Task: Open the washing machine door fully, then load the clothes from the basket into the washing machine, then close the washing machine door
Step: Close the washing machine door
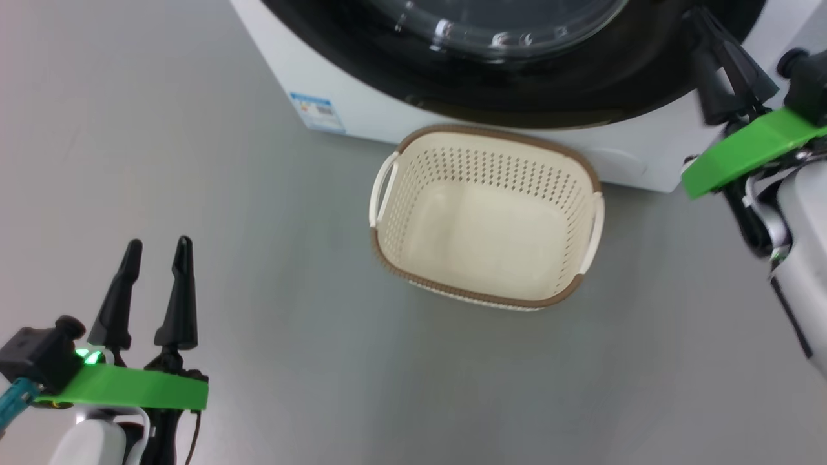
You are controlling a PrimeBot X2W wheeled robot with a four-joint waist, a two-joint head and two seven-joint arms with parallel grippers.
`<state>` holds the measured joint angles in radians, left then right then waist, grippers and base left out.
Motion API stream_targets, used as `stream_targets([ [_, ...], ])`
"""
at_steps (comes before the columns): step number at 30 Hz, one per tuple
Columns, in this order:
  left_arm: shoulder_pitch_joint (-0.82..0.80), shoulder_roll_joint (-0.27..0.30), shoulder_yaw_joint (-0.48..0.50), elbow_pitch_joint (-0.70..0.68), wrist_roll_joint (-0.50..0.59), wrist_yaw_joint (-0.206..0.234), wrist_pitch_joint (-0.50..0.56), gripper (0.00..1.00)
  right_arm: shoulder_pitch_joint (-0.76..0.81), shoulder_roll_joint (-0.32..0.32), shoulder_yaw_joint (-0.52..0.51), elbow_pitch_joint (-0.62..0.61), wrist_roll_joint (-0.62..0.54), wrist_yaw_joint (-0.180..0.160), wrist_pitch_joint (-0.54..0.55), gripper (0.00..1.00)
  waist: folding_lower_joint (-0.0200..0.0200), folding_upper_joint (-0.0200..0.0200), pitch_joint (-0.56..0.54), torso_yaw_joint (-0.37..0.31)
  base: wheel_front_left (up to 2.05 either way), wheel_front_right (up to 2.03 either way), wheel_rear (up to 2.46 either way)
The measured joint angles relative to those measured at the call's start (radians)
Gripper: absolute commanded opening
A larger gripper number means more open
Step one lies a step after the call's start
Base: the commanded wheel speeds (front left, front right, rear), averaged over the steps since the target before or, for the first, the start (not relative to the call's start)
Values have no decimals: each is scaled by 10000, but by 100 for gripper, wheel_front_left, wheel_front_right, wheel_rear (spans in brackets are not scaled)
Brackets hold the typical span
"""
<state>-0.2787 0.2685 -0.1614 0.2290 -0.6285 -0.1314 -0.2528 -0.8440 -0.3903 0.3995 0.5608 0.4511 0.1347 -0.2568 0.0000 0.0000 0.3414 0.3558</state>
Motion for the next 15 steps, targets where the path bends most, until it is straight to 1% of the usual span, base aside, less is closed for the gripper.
stream_targets([
  [2,61,6,4,0,58,0,0,100,251,-17,221,-240,161,0,0,100,0,0,-221,-123,0,0,0],
  [7,487,27,4,36,140,0,-15,100,1061,-25,378,-759,424,0,0,100,0,0,-777,-512,0,0,0],
  [15,880,-19,36,48,169,0,-23,100,2651,146,-203,-1626,424,0,0,100,-1,0,-1595,-1276,0,0,0],
])
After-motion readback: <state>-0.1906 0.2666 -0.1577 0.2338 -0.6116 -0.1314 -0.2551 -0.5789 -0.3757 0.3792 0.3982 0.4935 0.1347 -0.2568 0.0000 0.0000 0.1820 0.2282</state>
